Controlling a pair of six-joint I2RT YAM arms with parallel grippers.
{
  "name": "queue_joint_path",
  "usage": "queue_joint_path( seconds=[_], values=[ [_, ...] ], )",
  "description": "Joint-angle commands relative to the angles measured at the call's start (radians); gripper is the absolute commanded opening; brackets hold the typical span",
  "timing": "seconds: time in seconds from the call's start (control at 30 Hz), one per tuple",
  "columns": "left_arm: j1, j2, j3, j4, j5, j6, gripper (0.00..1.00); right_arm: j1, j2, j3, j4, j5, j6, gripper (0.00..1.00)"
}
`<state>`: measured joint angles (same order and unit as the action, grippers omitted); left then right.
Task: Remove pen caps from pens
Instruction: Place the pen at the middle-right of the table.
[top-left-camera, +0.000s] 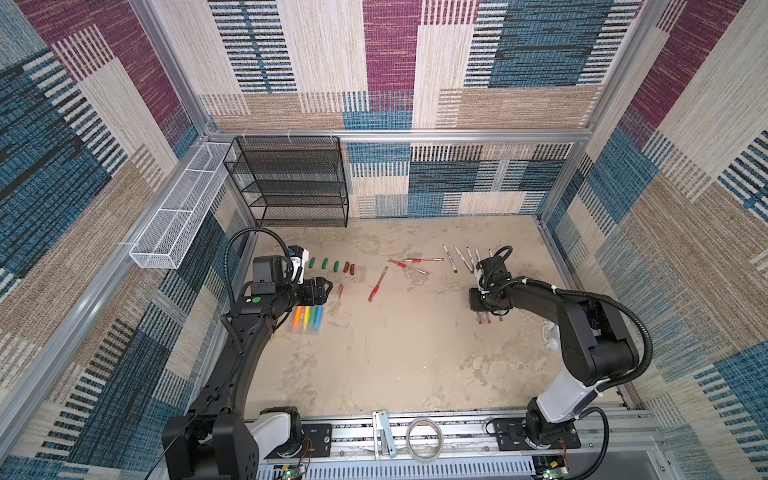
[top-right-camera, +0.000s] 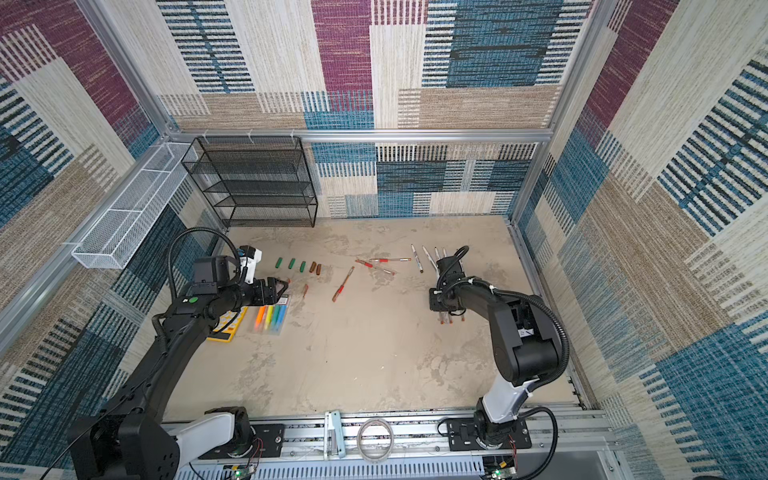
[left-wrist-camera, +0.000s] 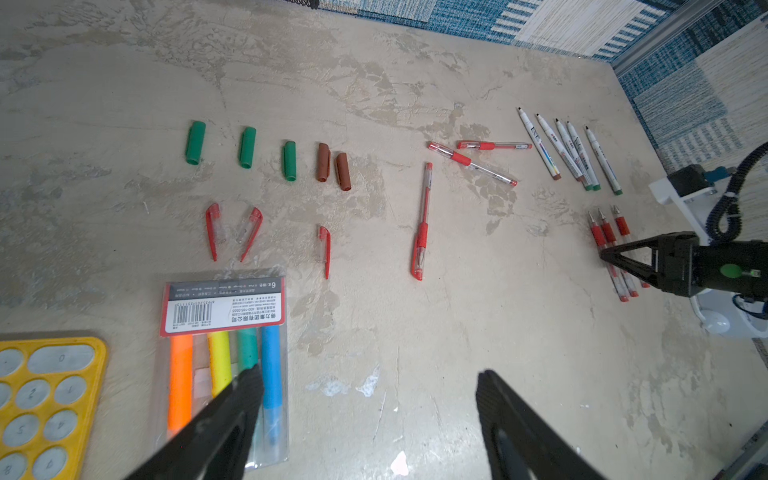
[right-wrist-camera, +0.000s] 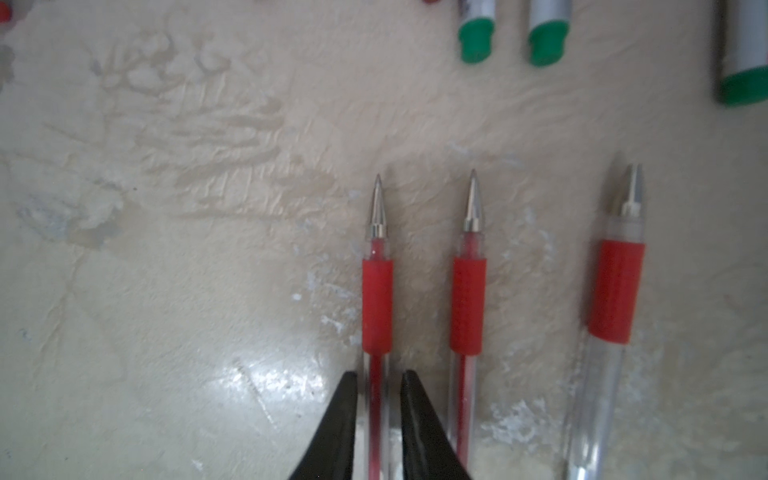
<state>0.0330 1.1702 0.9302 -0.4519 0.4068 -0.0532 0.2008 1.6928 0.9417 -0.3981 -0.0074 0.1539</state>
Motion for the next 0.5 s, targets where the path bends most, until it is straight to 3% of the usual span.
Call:
queue_joint_path(
  seconds=[0.0,0.2,0.47],
  values=[
    [0.003,0.0,0.009,0.016,0.019,-0.01,0.84,0.0,-0.014,0.016,-0.007,-0.001,0.01,0.25],
    [0.003,0.002,0.0,0.029,0.015,-0.008,0.84,0.003,-0.068,0.085,-0.064,-0.014,0.008,0.3],
    [0.005,0.001,0.001,0.031,0.02,-0.013,0.84,0.07,-0.067,0.21,-0.021,-0.184,0.039,0.38]
  ],
)
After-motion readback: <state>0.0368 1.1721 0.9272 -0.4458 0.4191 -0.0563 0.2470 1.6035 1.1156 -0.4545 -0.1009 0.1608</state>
